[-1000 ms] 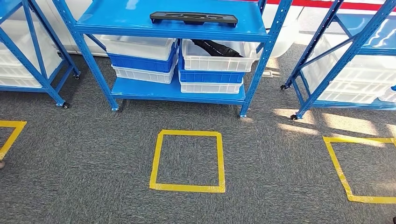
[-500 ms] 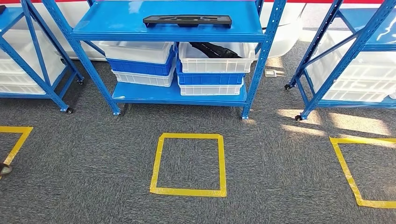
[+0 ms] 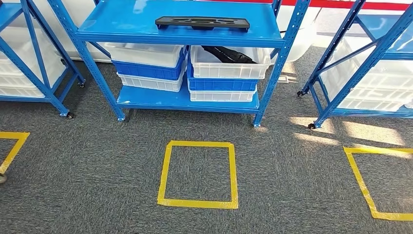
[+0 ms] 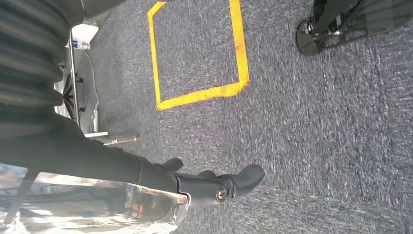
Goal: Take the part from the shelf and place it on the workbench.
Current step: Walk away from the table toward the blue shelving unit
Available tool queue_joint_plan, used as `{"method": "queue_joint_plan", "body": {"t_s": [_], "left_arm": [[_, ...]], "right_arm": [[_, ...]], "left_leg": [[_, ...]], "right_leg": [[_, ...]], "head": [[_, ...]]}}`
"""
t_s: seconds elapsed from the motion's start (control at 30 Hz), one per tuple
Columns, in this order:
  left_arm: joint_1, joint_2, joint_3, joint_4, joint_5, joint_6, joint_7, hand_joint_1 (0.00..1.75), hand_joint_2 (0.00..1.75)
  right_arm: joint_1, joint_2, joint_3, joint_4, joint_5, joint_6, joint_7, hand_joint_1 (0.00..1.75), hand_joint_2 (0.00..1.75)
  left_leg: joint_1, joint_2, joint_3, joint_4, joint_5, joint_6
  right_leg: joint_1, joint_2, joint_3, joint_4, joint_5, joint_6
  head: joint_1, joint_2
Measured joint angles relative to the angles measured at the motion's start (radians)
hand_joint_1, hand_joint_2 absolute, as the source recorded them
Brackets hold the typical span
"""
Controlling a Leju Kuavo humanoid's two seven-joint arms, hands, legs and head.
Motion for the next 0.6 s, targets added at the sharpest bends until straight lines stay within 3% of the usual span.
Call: {"method": "queue_joint_plan", "body": {"t_s": [0.23,0.33,0.4,0.47,0.5,0.53,0.57,0.6], "left_arm": [[-0.004,0.002,0.000,0.000,-0.006,0.000,-0.004,0.00,0.00],[-0.006,0.003,0.000,0.000,-0.009,0.000,-0.004,0.00,0.00],[-0.007,0.003,0.000,0.000,-0.009,0.000,-0.004,0.00,0.00],[-0.007,0.003,0.000,0.000,-0.009,-0.001,-0.007,0.00,0.00],[-0.006,0.003,0.000,0.000,-0.009,-0.003,-0.009,0.00,0.00],[-0.005,0.002,0.000,0.000,-0.008,-0.005,-0.012,0.00,0.00],[-0.005,0.001,0.000,0.000,-0.008,-0.008,-0.014,0.00,0.00],[-0.004,0.000,0.000,0.000,-0.008,-0.011,-0.016,0.00,0.00]], "right_arm": [[0.000,0.002,0.000,0.000,-0.005,-0.001,-0.001,0.00,1.75],[-0.001,0.005,0.000,0.000,-0.005,-0.001,-0.001,0.00,1.75],[-0.001,0.006,0.000,0.000,-0.005,-0.001,0.000,0.00,1.75],[0.000,0.008,0.000,0.000,-0.005,-0.001,0.000,0.00,1.75],[0.001,0.008,0.000,0.000,-0.005,-0.001,0.000,0.00,1.75],[0.001,0.008,0.000,0.000,-0.005,0.000,0.001,0.00,1.75],[0.002,0.007,0.000,0.000,-0.004,0.000,0.001,0.00,1.75],[0.001,0.006,0.000,0.000,-0.004,0.000,0.001,0.00,1.75]], "left_leg": [[-0.010,0.000,0.003,0.005,-0.012,0.022],[-0.005,0.002,0.012,-0.009,-0.006,0.038],[0.001,0.005,0.019,-0.019,-0.002,0.049],[0.001,0.006,0.021,-0.020,-0.005,0.053],[0.000,0.005,0.023,-0.020,-0.007,0.053],[-0.001,0.003,0.025,-0.019,-0.010,0.052],[-0.001,0.001,0.030,-0.019,-0.015,0.049],[0.000,0.000,0.036,-0.019,-0.019,0.045]], "right_leg": [[-0.014,0.000,0.009,-0.015,0.001,0.027],[-0.014,-0.001,0.009,-0.003,-0.006,0.037],[-0.014,-0.002,-0.031,0.084,-0.047,0.029],[-0.013,-0.002,-0.110,0.226,-0.100,0.020],[-0.012,-0.002,-0.141,0.275,-0.110,0.021],[-0.012,-0.002,-0.153,0.287,-0.104,0.026],[-0.012,-0.002,-0.144,0.256,-0.081,0.034],[-0.012,-0.003,-0.115,0.191,-0.048,0.041]], "head": [[0.000,0.000],[0.000,0.000],[0.002,0.000],[0.003,0.000],[0.003,0.000],[0.003,0.000],[0.003,0.000],[0.004,0.000]]}}
